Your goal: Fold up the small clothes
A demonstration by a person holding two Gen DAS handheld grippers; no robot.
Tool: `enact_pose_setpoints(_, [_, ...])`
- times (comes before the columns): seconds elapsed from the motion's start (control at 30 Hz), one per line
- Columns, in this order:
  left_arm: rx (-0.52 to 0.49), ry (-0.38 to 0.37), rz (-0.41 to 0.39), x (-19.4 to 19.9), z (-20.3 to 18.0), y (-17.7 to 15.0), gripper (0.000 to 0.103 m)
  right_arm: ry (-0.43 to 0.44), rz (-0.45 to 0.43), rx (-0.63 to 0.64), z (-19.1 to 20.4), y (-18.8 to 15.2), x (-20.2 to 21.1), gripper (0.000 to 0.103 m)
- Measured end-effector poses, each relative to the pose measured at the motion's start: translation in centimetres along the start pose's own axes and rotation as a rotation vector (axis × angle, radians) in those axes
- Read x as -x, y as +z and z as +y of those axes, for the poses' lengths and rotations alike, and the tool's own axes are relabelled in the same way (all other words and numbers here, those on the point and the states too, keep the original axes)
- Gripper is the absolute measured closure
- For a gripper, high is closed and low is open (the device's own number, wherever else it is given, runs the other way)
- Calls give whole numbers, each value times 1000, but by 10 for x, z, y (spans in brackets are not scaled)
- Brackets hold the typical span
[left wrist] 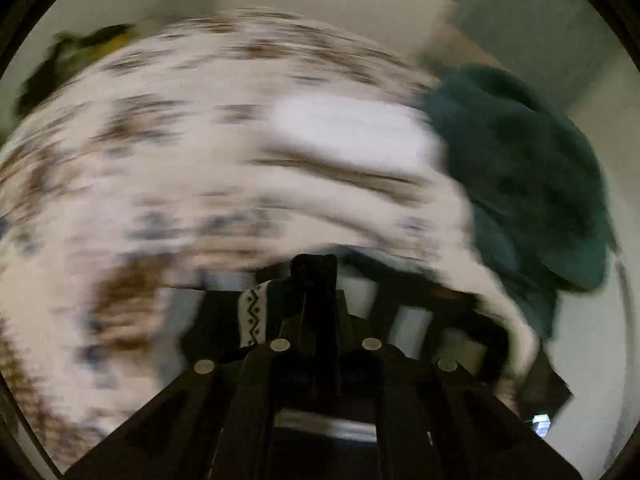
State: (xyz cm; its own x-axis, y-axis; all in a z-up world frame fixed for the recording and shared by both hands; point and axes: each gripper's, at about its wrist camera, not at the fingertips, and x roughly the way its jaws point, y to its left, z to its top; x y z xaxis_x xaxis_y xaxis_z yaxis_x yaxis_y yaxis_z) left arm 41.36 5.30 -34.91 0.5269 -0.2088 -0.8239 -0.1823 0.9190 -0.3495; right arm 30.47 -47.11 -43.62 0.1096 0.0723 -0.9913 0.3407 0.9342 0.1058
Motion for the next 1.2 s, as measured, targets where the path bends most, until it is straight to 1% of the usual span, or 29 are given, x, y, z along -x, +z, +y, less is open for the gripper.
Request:
enact_pose_setpoints(0.03, [-36,-33,17,-12,-35,-2,99,-5,-2,-3,23,-1,-4,9])
enact_pose_setpoints(0.07, [-74,-73,37,-27,-74,-4,99,-12,-6,-5,9,11,-2,9])
enact_pose_setpoints(0.13, [-157,-122,82,-56,-144,-13,99,-26,-12,-11,-4,16,-2,9])
enact_pose_setpoints(0.17, [-196,-145,110,-69,-174,-21,98,-28,-14,-19,-2,15,-9,9])
enact_pose_setpoints(0.2, [-236,-161,152,-85,-202,-30,97,-27,-14,-29,-19,20,-6,9])
enact_pose_setpoints(0.23, [-266,-159,195,-100,-223,-38,95,-25,-12,-36,-24,24,-6,9])
enact_pose_setpoints(0.27, [-278,-163,227,-110,-234,-45,94,-19,-9,-42,-24,32,-9,9])
enact_pose_setpoints(0.3, [-287,-171,268,-119,-246,-51,95,-7,-7,-49,-36,34,-6,9])
enact_pose_setpoints(0.33, [-295,-182,291,-122,-254,-57,95,9,-4,-55,-51,36,0,9])
enact_pose_setpoints(0.37, [-307,-183,296,-124,-258,-60,91,27,1,-60,-65,38,4,9])
enact_pose_setpoints(0.4, [-314,-185,287,-121,-257,-62,77,49,9,-68,-77,40,9,9])
enact_pose_setpoints(0.43, [-312,-195,282,-115,-257,-63,67,68,14,-79,-80,44,9,9])
enact_pose_setpoints(0.47, [-304,-195,271,-110,-248,-61,42,89,14,-92,-82,47,12,9])
enact_pose_setpoints(0.5, [-299,-175,254,-106,-238,-56,14,117,5,-107,-86,51,18,9])
enact_pose_setpoints(0.53, [-292,-151,230,-99,-224,-52,8,141,-7,-122,-89,54,23,9])
enact_pose_setpoints(0.57, [-279,-112,185,-90,-204,-45,7,168,-23,-138,-89,59,27,9])
enact_pose_setpoints(0.6, [-270,-40,127,-79,-181,-38,7,209,-44,-151,-92,64,35,11])
enact_pose_setpoints(0.63, [-275,49,72,-69,-160,-33,7,240,-57,-154,-82,75,33,12])
enact_pose_setpoints(0.67, [-288,167,11,-60,-132,-28,7,277,-66,-150,-78,83,35,16])
enact_pose_setpoints(0.7, [-286,246,-21,-53,-112,-25,7,305,-70,-142,-58,98,24,17])
enact_pose_setpoints(0.77, [-238,364,-39,-47,-64,-21,7,346,-70,-116,-26,122,6,18])
enact_pose_setpoints(0.8, [-193,400,-17,-48,-37,-19,7,350,-62,-94,-15,129,-2,18])
enact_pose_setpoints(0.87, [-111,443,21,-51,0,-20,7,287,-29,-65,10,145,-27,18])
enact_pose_setpoints(0.9, [-77,459,30,-54,14,-21,7,258,-5,-52,18,151,-40,24])
enact_pose_setpoints(0.93, [-53,474,37,-56,24,-23,7,234,20,-38,26,155,-53,32])
enact_pose_setpoints(1.0, [-12,492,50,-64,38,-28,7,163,41,-8,39,160,-69,89])
enact_pose_setpoints(1.03, [1,494,53,-68,45,-32,7,147,32,9,45,160,-71,92])
enact_pose_setpoints(1.1, [26,495,69,-77,52,-36,7,98,-27,40,54,158,-63,96])
enact_pose_setpoints(1.2, [41,480,94,-94,54,-40,7,33,-114,70,58,152,-40,98])
